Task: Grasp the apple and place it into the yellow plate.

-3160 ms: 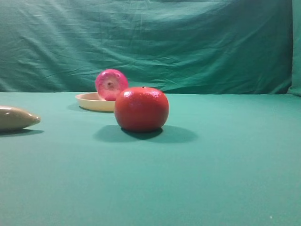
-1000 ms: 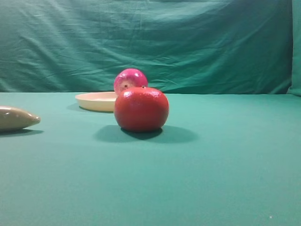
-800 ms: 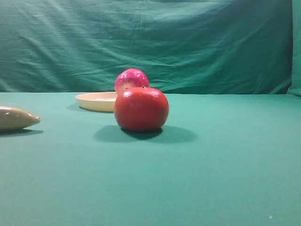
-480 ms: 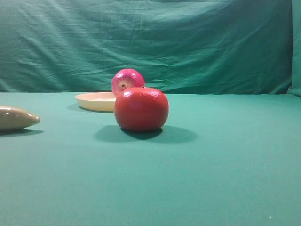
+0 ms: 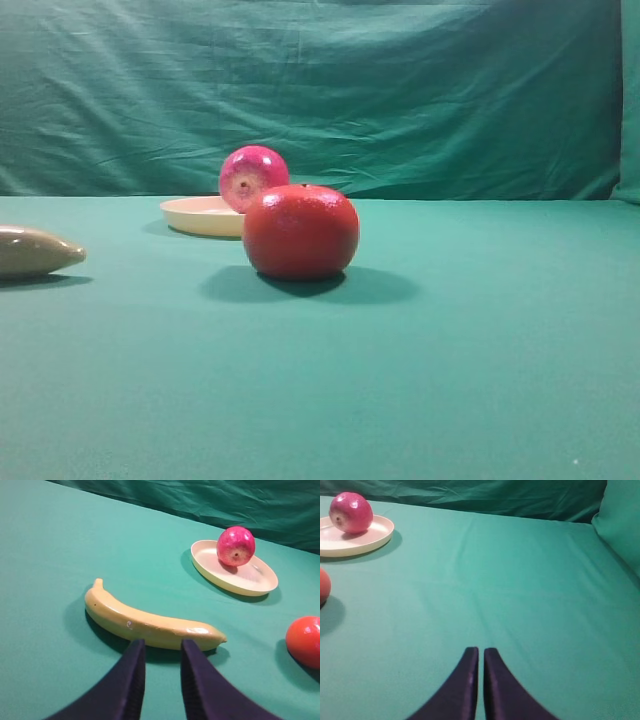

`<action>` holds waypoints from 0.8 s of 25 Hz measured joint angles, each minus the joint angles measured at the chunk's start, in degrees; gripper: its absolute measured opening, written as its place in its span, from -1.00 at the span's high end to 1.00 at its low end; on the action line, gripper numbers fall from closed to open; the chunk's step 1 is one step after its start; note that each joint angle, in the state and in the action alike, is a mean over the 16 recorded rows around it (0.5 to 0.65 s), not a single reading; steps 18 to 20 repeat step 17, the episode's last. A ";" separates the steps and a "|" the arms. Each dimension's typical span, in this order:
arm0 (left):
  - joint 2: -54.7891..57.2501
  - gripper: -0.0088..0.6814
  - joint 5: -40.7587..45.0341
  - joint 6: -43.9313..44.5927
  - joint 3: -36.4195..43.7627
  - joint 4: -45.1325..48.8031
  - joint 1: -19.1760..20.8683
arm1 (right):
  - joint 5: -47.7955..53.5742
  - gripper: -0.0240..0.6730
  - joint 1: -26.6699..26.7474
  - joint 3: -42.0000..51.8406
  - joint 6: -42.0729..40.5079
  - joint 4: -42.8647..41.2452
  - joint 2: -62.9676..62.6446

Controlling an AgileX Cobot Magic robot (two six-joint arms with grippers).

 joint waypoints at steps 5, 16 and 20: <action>0.00 0.52 0.00 0.00 0.00 0.00 0.00 | 0.00 0.93 0.00 0.00 0.00 0.06 0.00; 0.00 0.52 0.00 0.00 0.00 0.00 0.00 | 0.00 0.93 0.00 0.00 0.00 0.14 0.00; 0.00 0.52 0.00 0.00 0.00 0.00 0.00 | 0.00 0.93 0.00 0.00 0.00 0.15 0.00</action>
